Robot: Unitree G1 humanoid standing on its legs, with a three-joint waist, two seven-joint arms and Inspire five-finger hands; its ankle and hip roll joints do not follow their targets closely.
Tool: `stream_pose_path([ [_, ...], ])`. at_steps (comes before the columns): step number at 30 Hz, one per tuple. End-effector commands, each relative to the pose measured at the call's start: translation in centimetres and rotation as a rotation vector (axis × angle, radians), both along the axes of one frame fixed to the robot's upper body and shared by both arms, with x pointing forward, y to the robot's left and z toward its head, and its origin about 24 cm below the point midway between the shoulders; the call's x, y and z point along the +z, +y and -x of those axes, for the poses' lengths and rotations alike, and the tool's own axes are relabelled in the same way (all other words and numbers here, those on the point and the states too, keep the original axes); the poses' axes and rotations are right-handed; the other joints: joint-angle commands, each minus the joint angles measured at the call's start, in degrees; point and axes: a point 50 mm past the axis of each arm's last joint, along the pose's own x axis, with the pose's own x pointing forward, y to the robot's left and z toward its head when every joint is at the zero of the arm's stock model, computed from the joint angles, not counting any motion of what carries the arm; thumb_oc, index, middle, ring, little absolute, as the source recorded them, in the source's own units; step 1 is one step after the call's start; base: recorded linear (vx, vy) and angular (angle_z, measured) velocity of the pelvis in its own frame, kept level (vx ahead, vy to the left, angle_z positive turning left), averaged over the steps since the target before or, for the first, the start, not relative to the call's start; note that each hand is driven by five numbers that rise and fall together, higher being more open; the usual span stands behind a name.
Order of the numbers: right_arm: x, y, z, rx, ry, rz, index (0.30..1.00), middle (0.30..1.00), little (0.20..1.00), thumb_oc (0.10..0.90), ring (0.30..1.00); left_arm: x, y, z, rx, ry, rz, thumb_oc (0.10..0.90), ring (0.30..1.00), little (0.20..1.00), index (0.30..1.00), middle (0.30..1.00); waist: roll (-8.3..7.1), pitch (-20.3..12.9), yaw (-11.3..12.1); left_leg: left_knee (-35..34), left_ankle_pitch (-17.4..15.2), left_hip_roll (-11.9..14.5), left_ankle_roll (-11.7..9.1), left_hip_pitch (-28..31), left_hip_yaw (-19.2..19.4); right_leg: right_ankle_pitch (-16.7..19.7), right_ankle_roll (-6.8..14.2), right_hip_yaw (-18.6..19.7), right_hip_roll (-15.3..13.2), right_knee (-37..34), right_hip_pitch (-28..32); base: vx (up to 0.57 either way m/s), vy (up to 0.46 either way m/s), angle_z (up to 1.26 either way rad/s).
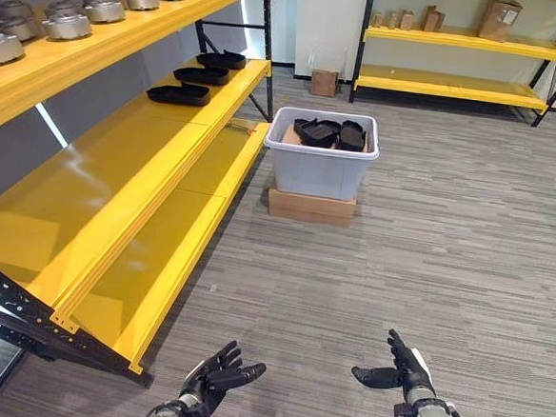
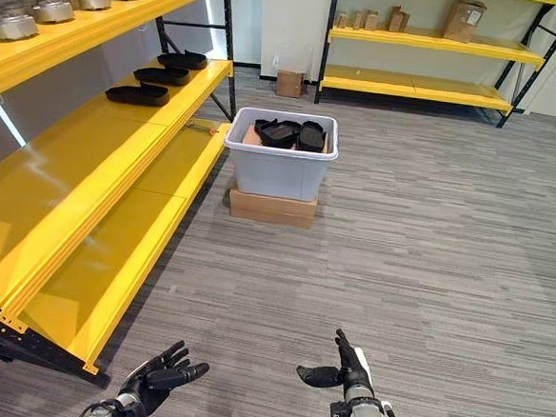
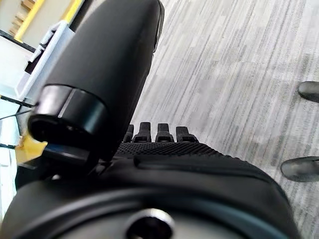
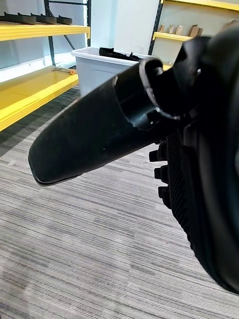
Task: Move parts from the plastic box to the shelf.
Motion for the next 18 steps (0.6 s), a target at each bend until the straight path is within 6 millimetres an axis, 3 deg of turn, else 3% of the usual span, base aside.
stream_pose_path([
  [1, 3.9, 0.3, -4.2, 0.061, -0.248, 0.000, 1.000, 1.000, 1.000, 0.900, 1.000, 2.1, 0.5, -3.7, 0.007, -0.146, 0.007, 0.900, 1.000, 1.000, 1.000, 1.000, -1.47, -1.1, 0.5, 1.1, -3.8, 4.0, -3.7, 3.6, -1.5, -1.0, 3.4, -0.4, -3.8, 3.3, -0.8, -0.01, 0.032, 0.01],
  [10, 4.0, 0.0, -4.2, 0.083, -0.253, 0.036, 1.000, 1.000, 1.000, 0.900, 1.000, 2.8, -0.4, -3.9, -0.134, -0.221, 0.143, 0.900, 1.000, 1.000, 1.000, 1.000, -1.58, -0.5, 0.6, 0.9, -3.9, 3.6, -3.2, 3.4, -1.8, -0.7, 3.9, -0.1, -4.5, 4.1, -1.5, -0.01, 0.055, 0.01],
  [18, 5.1, -2.5, -4.7, -0.015, -0.294, 0.056, 1.000, 1.000, 1.000, 0.900, 1.000, 3.2, 1.8, -4.1, -0.070, -0.213, 0.040, 0.900, 1.000, 1.000, 1.000, 1.000, -1.91, -0.2, 0.8, 1.5, -4.5, 2.9, -2.5, 3.3, -2.0, -0.6, 4.5, 0.3, -5.2, 5.0, -1.9, 0.02, 0.071, 0.03],
])
